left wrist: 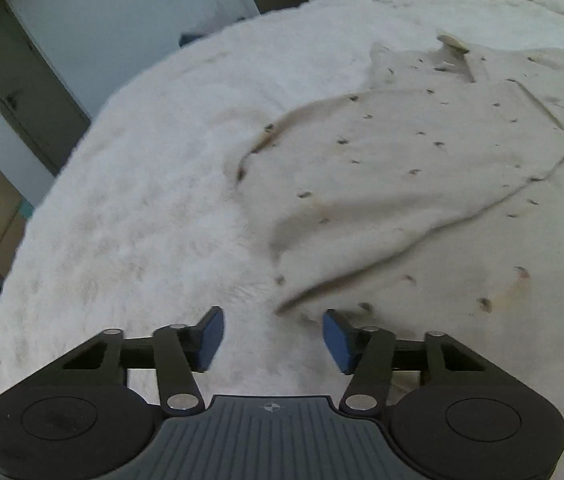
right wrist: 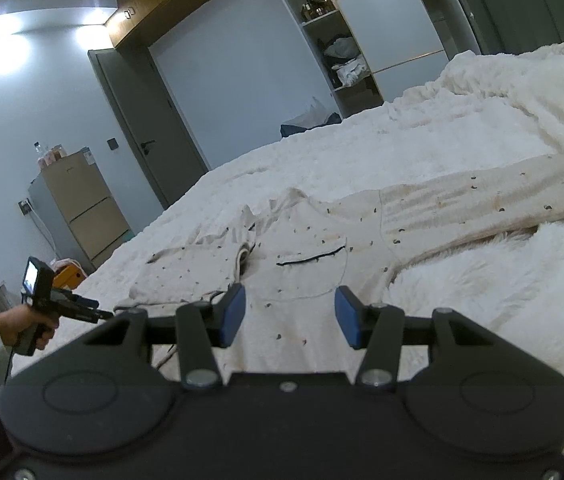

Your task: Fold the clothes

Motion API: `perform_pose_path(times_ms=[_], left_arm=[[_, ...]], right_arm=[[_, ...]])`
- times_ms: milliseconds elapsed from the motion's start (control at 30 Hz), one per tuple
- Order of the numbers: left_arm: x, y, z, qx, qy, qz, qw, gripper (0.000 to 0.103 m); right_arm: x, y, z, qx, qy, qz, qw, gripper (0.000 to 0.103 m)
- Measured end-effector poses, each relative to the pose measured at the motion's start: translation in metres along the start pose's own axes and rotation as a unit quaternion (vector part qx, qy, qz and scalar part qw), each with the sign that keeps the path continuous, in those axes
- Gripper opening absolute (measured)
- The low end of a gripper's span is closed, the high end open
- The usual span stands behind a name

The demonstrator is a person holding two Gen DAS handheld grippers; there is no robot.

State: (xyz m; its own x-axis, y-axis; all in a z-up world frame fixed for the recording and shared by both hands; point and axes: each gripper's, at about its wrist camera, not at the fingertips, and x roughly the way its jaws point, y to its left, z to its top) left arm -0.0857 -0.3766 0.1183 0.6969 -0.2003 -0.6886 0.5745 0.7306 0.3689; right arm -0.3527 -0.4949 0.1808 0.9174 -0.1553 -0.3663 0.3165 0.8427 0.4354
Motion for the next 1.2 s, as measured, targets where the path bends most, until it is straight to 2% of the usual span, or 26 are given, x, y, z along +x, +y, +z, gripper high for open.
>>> perform_pose_path(times_ms=[67, 100, 133, 167, 267, 333, 367, 400, 433, 467, 500, 567, 600, 733, 800, 867, 933, 967, 1033, 1100, 1200], left_arm=[[0.006, -0.001, 0.001, -0.008, -0.013, -0.018, 0.9997, 0.045], [0.008, -0.002, 0.001, -0.008, -0.015, -0.022, 0.9996, 0.037], [0.011, -0.003, 0.0, -0.008, -0.016, -0.024, 0.9996, 0.016], [0.013, -0.005, -0.001, -0.004, -0.015, -0.02, 0.9997, 0.0], [0.005, -0.009, 0.002, 0.011, -0.03, -0.026, 0.9991, 0.001], [-0.003, -0.01, 0.004, 0.025, -0.022, -0.052, 0.9981, 0.002], [-0.006, -0.007, 0.005, 0.029, -0.009, -0.074, 0.9968, 0.007], [-0.008, 0.0, 0.008, 0.022, -0.01, -0.093, 0.9954, 0.02], [-0.01, 0.007, 0.011, 0.015, -0.011, -0.112, 0.9936, 0.038], [-0.011, 0.014, 0.014, 0.005, -0.014, -0.128, 0.9916, 0.044], [-0.012, 0.022, 0.019, -0.014, -0.022, -0.137, 0.9902, 0.045], [-0.01, 0.05, 0.035, -0.083, -0.046, -0.153, 0.9836, 0.045], [-0.007, 0.057, 0.04, -0.099, -0.049, -0.152, 0.9822, 0.045], [0.036, 0.077, 0.074, -0.102, -0.019, -0.117, 0.9877, 0.043], [0.069, 0.08, 0.078, -0.108, 0.011, -0.132, 0.9853, 0.041], [0.1, 0.083, 0.082, -0.117, 0.036, -0.148, 0.9814, 0.034], [0.12, 0.094, 0.083, -0.151, 0.027, -0.171, 0.9733, 0.027], [0.126, 0.098, 0.083, -0.16, 0.022, -0.174, 0.9714, 0.022], [0.139, 0.108, 0.085, -0.18, 0.012, -0.188, 0.9654, 0.006], [0.147, 0.116, 0.087, -0.183, 0.0, -0.219, 0.9584, 0.002], [0.143, 0.125, 0.098, -0.098, -0.038, -0.25, 0.9624, 0.002]], right_arm=[[0.002, 0.002, 0.0, -0.003, 0.004, -0.001, 1.0, 0.048], [0.002, 0.003, 0.0, -0.005, 0.005, -0.001, 1.0, 0.048], [0.003, 0.004, 0.0, -0.007, 0.007, -0.002, 1.0, 0.048], [0.005, 0.005, 0.0, -0.009, 0.009, -0.002, 1.0, 0.048], [0.007, 0.006, 0.0, -0.008, 0.012, -0.003, 1.0, 0.048], [0.007, 0.006, 0.0, -0.006, 0.013, -0.003, 1.0, 0.048], [0.007, 0.005, 0.0, -0.004, 0.013, -0.004, 1.0, 0.048], [0.006, 0.005, 0.0, -0.003, 0.013, -0.005, 1.0, 0.048], [0.006, 0.004, 0.0, -0.002, 0.013, -0.006, 1.0, 0.048], [0.006, 0.003, 0.0, 0.0, 0.012, -0.006, 1.0, 0.048], [0.006, 0.002, 0.0, 0.002, 0.012, -0.006, 1.0, 0.048], [0.005, 0.0, 0.001, 0.009, 0.01, -0.004, 1.0, 0.048], [0.006, -0.001, 0.002, 0.012, 0.01, -0.005, 1.0, 0.048], [0.012, -0.001, 0.003, 0.006, 0.018, -0.012, 1.0, 0.048], [0.017, 0.002, 0.002, -0.009, 0.028, -0.021, 0.999, 0.049], [0.023, 0.009, 0.002, -0.028, 0.043, -0.037, 0.998, 0.049], [0.026, 0.017, 0.002, -0.042, 0.05, -0.041, 0.997, 0.049], [0.039, 0.036, 0.003, -0.055, 0.068, -0.035, 0.996, 0.049], [0.06, 0.063, 0.007, -0.064, 0.091, -0.022, 0.993, 0.049], [0.073, 0.081, 0.01, -0.071, 0.1, -0.012, 0.992, 0.049], [0.121, 0.143, 0.018, -0.108, 0.115, 0.045, 0.987, 0.049]])
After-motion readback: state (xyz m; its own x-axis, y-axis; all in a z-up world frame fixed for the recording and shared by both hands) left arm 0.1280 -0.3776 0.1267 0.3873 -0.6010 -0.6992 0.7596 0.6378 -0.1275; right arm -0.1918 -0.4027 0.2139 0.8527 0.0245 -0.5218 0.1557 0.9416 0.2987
